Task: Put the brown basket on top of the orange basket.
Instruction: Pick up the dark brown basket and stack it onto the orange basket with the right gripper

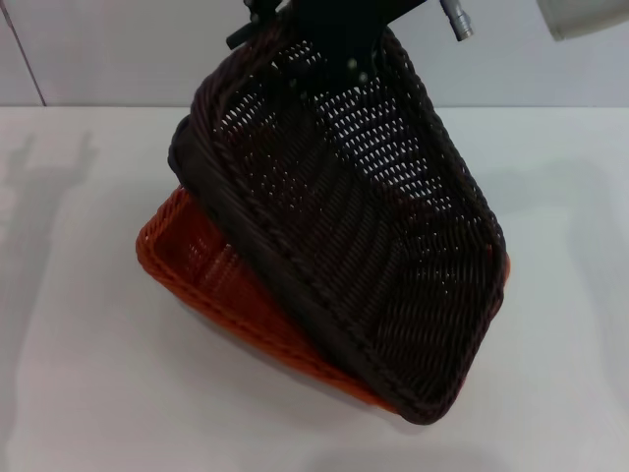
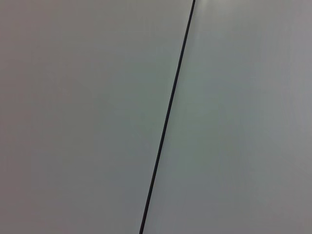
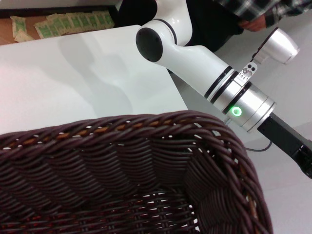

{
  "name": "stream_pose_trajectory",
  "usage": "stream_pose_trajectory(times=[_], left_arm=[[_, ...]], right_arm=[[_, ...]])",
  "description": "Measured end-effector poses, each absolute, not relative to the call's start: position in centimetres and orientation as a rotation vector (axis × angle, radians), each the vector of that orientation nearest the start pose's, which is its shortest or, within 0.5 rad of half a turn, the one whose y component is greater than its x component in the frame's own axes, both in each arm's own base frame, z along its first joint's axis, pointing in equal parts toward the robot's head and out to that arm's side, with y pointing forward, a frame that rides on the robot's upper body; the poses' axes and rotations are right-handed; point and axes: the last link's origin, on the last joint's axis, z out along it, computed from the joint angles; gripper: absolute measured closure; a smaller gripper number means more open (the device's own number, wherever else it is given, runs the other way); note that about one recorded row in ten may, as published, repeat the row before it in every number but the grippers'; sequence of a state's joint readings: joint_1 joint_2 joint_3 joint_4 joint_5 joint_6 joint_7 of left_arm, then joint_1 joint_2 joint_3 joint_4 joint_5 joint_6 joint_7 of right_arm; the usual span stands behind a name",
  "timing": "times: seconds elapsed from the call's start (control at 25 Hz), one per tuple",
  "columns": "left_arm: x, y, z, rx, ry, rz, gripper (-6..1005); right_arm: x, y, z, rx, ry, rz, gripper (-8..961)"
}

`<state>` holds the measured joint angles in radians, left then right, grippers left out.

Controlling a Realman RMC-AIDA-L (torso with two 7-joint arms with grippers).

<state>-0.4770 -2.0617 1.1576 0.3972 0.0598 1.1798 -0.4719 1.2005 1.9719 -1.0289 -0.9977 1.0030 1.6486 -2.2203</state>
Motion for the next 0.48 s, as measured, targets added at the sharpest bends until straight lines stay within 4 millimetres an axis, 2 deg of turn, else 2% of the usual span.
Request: stream_pose_trajectory(times=[0.48], left_arm=[[-29.16,38.51,10.22,-1.26,-0.433,-1.091,154]], right_arm=[[-3.08,41.47,3.36,-2.497,-1.576,0.126,289]])
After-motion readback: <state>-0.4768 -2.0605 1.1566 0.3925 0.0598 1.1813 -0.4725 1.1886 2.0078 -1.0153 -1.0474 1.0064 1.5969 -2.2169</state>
